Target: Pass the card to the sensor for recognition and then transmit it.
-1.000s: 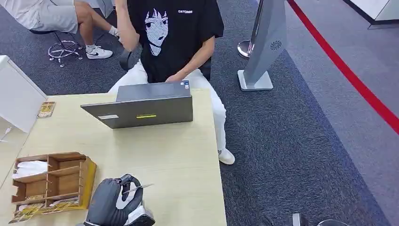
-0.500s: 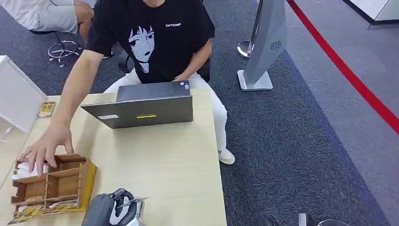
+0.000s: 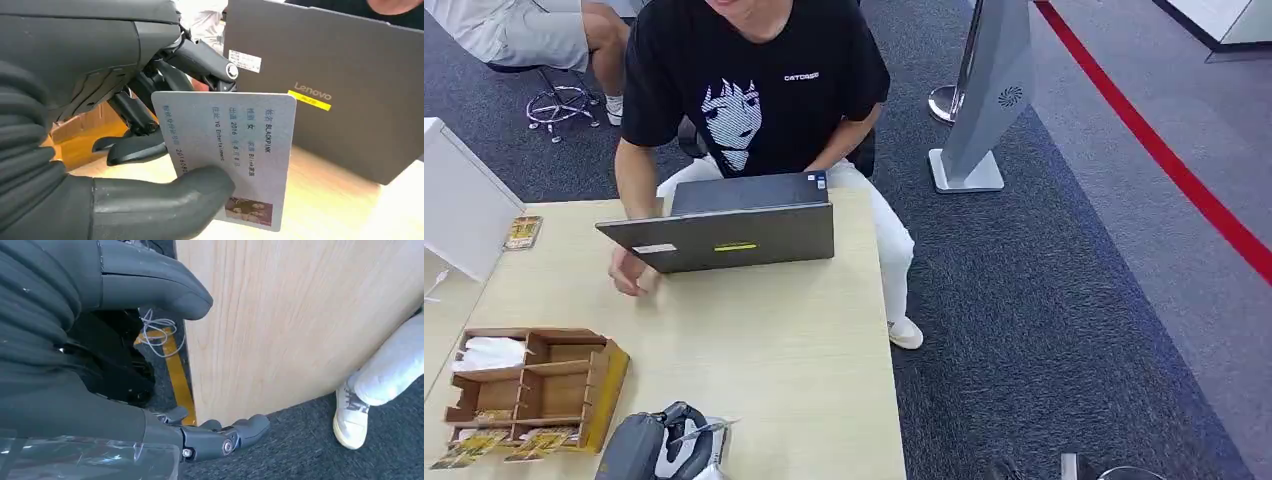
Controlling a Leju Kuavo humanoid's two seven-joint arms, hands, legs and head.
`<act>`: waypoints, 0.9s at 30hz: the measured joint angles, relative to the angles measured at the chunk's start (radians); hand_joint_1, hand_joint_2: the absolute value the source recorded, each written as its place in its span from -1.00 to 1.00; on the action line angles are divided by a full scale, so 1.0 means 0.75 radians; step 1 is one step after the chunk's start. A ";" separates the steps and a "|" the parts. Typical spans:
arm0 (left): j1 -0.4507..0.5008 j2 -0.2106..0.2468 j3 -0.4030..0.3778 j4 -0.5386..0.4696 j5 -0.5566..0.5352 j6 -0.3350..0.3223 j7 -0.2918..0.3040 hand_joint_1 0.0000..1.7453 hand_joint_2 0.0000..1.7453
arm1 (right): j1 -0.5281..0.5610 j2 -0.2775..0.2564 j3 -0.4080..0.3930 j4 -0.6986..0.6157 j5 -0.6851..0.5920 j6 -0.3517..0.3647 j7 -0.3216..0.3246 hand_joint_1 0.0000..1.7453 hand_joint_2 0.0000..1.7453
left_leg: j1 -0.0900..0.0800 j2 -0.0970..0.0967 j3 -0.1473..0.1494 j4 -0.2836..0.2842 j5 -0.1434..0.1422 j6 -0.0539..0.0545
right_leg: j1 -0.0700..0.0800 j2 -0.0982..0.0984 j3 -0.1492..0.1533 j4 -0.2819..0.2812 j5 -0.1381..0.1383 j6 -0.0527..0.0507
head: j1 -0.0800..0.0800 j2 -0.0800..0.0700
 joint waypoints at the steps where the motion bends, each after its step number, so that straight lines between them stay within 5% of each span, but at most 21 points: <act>1: 0.003 -0.003 0.008 0.000 -0.017 0.000 0.004 1.00 1.00 | 0.001 0.001 -0.001 -0.004 0.000 0.000 0.001 -1.00 1.00 | 0.000 0.000 0.000 0.000 0.000 0.000 | 0.000 0.000 0.000 0.000 0.000 0.000 | 0.000 0.000; 6: 0.033 -0.041 0.089 0.006 -0.110 -0.015 0.032 1.00 1.00 | 0.004 0.001 0.000 -0.013 -0.004 -0.001 0.010 -1.00 1.00 | 0.000 0.000 0.000 0.000 0.000 0.000 | 0.000 0.000 0.000 0.000 0.000 0.000 | -0.001 0.000; 17: 0.097 -0.320 0.525 0.057 -0.400 -0.177 -0.145 1.00 1.00 | 0.039 0.009 0.037 -0.064 -0.035 -0.020 0.029 -1.00 1.00 | 0.000 0.000 0.000 0.000 0.000 0.000 | 0.000 0.000 0.000 0.000 0.000 0.000 | 0.000 0.000; 27: 0.107 -0.444 0.678 0.089 -0.462 -0.198 -0.193 1.00 1.00 | 0.053 0.009 0.057 -0.080 -0.042 -0.021 0.038 -1.00 1.00 | 0.000 0.000 0.000 0.000 0.000 0.000 | 0.000 0.000 0.000 0.000 0.000 0.000 | -0.001 0.000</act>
